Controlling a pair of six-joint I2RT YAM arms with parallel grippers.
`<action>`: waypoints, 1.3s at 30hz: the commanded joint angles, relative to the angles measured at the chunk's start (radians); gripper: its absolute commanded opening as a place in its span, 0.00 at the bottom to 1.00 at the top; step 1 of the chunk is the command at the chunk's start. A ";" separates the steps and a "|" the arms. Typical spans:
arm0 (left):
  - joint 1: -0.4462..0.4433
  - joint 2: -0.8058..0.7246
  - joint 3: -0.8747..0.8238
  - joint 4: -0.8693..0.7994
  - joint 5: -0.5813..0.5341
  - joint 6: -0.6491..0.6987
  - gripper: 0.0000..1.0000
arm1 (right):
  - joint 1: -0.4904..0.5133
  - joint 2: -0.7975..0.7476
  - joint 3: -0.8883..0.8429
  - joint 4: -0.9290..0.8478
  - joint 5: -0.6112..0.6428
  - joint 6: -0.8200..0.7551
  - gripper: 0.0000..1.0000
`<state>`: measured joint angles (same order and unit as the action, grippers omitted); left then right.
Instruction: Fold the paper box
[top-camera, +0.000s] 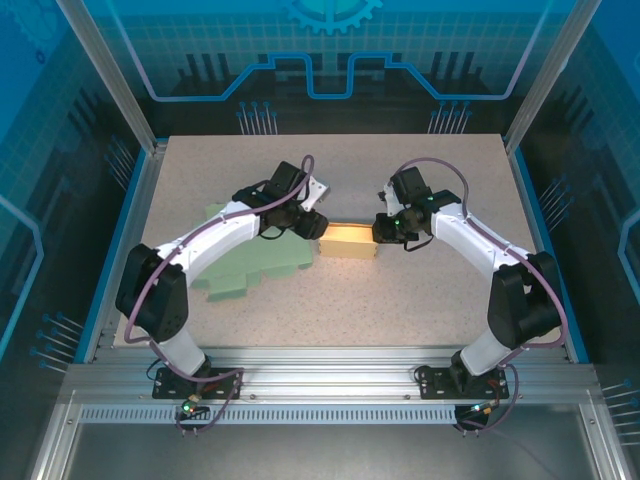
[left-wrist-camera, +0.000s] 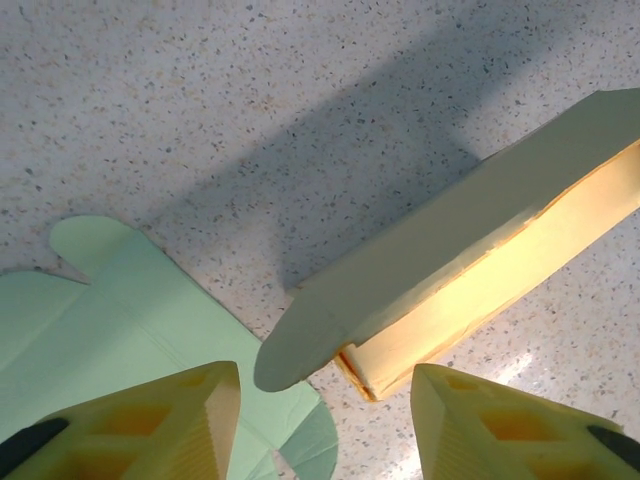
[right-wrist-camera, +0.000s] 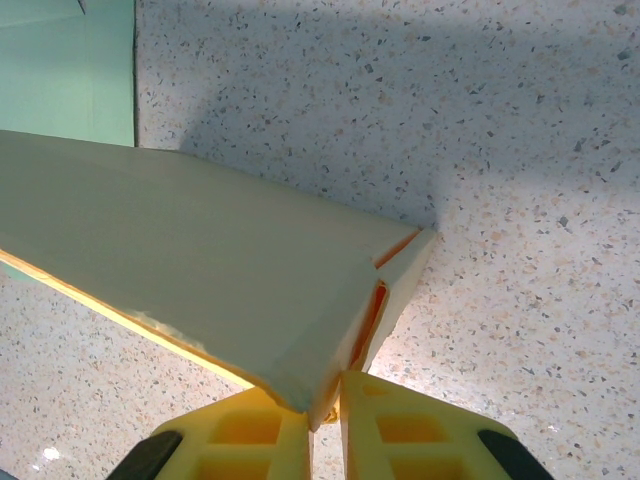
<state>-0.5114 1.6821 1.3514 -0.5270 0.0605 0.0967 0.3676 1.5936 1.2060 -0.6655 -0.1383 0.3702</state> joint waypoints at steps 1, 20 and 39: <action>0.034 -0.015 0.003 -0.031 -0.009 0.079 0.49 | 0.014 0.002 0.023 -0.030 -0.006 -0.013 0.16; 0.047 0.075 0.025 -0.039 0.079 0.137 0.33 | 0.014 -0.007 0.035 -0.043 -0.027 -0.011 0.15; 0.046 0.051 0.045 -0.034 0.109 0.077 0.30 | 0.014 -0.014 0.047 -0.061 -0.030 -0.016 0.14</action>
<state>-0.4675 1.7584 1.3674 -0.5488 0.1627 0.1825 0.3676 1.5932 1.2251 -0.6979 -0.1497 0.3660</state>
